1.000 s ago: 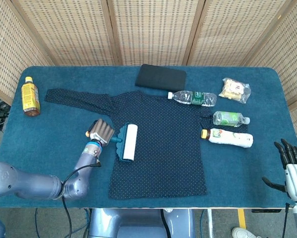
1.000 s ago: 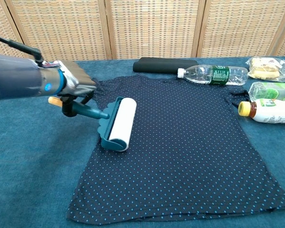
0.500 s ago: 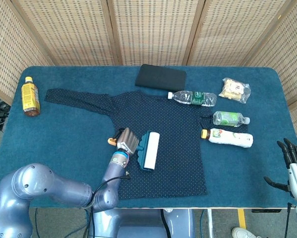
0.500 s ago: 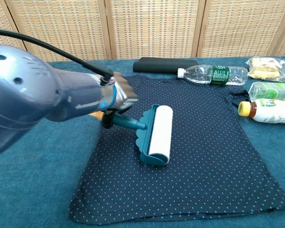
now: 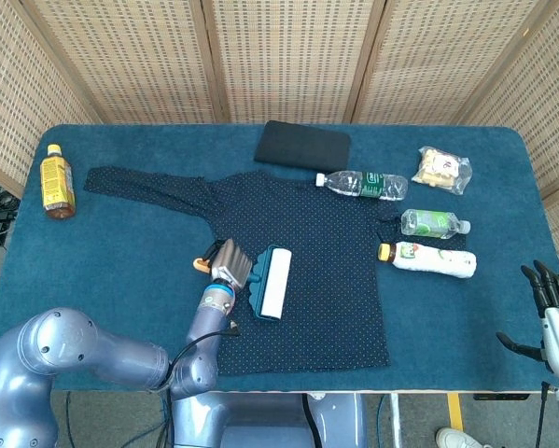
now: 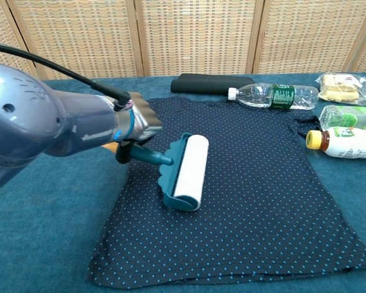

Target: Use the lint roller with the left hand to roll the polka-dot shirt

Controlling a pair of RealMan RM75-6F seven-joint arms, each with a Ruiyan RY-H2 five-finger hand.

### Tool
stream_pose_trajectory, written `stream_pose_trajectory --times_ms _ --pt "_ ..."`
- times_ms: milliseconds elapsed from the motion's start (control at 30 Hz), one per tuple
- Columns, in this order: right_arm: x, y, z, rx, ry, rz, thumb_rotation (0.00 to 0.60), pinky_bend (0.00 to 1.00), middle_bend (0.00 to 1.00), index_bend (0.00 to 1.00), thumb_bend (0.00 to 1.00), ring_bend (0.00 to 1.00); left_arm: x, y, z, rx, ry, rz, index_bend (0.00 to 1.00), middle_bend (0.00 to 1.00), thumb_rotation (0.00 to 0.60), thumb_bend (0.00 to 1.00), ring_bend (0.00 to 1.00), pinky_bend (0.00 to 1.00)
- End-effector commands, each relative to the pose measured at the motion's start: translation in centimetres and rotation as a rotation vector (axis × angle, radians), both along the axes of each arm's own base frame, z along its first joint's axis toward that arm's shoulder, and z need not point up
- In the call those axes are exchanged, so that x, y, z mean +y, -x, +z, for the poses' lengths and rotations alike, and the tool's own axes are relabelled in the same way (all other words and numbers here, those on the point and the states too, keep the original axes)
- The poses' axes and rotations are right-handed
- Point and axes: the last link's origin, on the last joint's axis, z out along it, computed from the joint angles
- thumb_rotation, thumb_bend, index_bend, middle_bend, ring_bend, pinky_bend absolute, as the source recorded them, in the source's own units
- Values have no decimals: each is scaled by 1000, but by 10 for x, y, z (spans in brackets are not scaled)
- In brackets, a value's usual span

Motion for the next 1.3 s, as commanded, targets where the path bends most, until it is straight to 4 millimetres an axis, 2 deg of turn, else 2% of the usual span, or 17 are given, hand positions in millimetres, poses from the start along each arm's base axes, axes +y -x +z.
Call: stream_pose_trajectory --times_ms 33,267,400,567,767,1300 --pt "0 -1 -1 3 -3 3 600 0 0 10 81 0 4 17 12 19 -23 19 924 847 600 760 675 649" --pt "2 -3 -4 17 -8 11 600 0 0 9 81 0 12 59 47 57 -65 72 924 848 600 761 675 649" --pt "2 -5 -6 22 -13 16 600 0 0 10 81 0 15 75 63 45 -80 106 924 848 600 760 675 649" --pt "3 -6 -8 23 -18 18 600 0 0 10 81 0 15 81 62 27 -66 113 924 848 600 760 675 649" --pt "2 -4 -6 16 -14 12 600 0 0 10 81 0 13 66 45 7 -46 104 925 850 600 763 679 649" --pt "-1 4 -3 0 -12 -18 600 0 0 11 81 0 5 -12 2 -36 -3 50 928 854 600 765 683 651"
